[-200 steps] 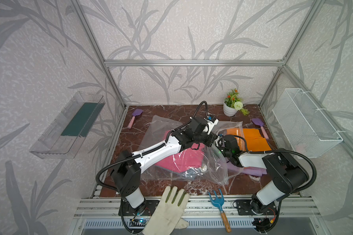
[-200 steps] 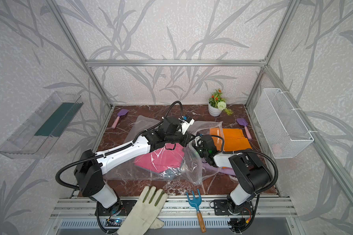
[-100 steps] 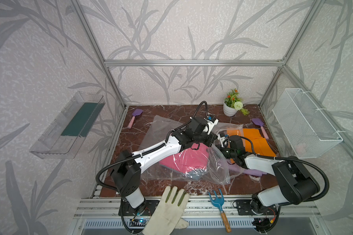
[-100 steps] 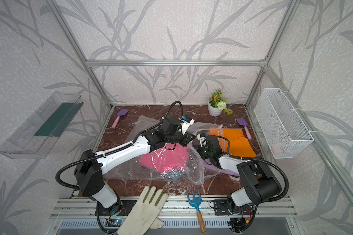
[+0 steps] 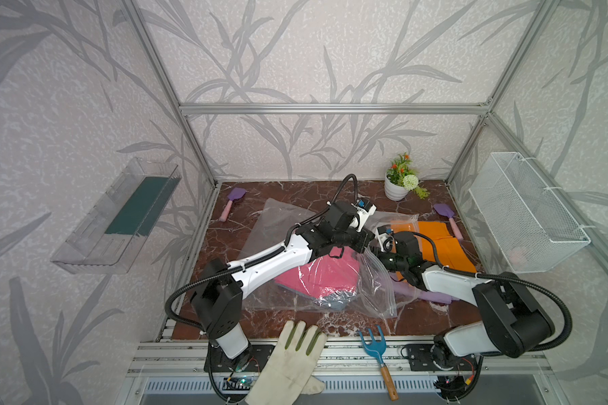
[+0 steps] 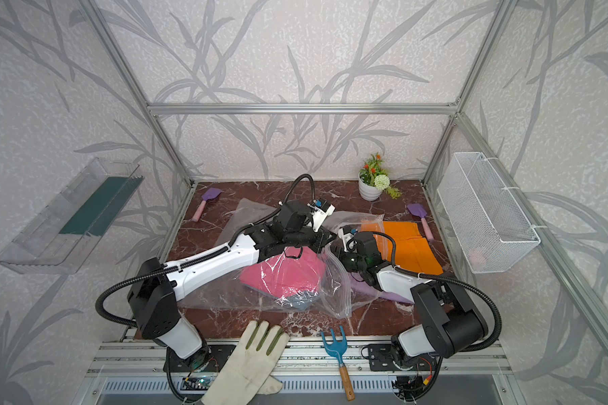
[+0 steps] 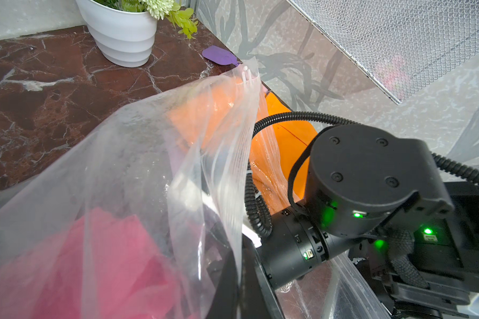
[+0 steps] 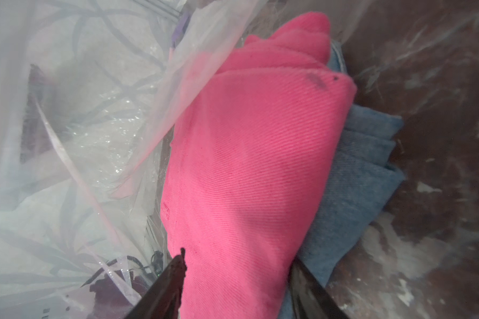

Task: Take the trousers out of the vacuum bag
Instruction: Take out the trousers from the vacuum bag.

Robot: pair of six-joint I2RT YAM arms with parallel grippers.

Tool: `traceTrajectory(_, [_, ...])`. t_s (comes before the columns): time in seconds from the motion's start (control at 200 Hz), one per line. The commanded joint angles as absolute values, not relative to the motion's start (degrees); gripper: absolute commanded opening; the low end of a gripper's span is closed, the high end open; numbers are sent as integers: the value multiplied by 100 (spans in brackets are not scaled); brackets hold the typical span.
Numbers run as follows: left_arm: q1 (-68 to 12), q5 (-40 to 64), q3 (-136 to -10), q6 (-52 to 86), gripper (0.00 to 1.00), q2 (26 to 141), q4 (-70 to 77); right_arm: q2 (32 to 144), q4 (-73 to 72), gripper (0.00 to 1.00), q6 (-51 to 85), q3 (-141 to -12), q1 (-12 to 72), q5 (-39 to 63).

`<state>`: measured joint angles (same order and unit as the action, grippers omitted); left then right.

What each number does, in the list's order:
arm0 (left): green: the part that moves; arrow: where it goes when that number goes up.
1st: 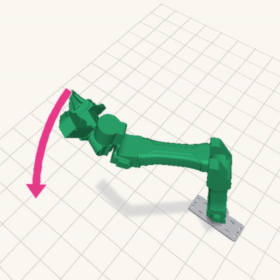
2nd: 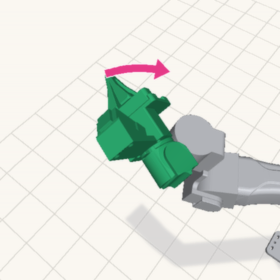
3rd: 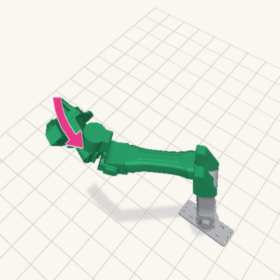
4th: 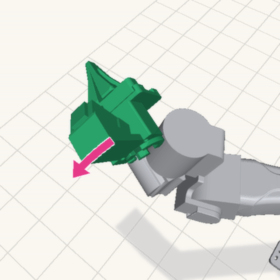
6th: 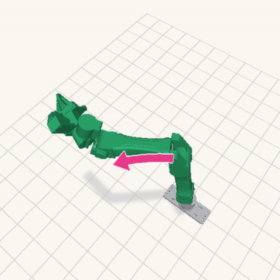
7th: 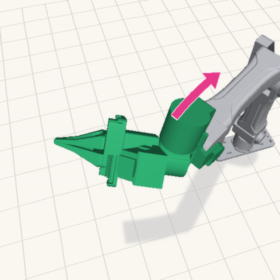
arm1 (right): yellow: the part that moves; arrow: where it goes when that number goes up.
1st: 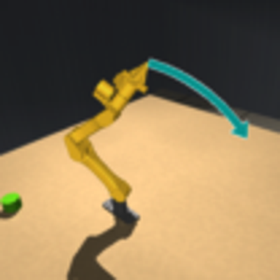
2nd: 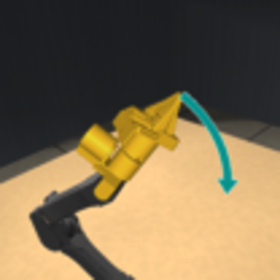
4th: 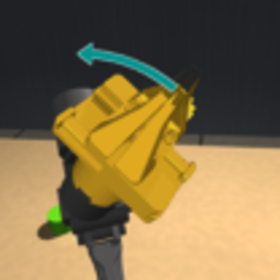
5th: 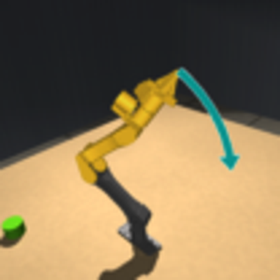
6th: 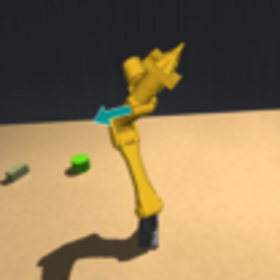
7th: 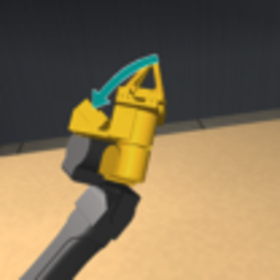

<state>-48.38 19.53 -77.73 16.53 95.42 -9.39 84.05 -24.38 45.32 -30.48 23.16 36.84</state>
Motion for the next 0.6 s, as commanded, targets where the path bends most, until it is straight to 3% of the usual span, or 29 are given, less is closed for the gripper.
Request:
traceTrajectory(0.0, [-4860,1964,-7695,1591,0,9519,-822,8577,-2497,59,4462,-3164,2364,3682])
traceTrajectory(0.305, [-4852,1975,-7699,1588,0,9529,-810,8944,-3046,59,4729,-3288,2634,3621])
traceTrajectory(0.595, [-4852,1945,-7675,1560,0,9524,-827,8899,-3011,52,4738,-3582,2817,3649])
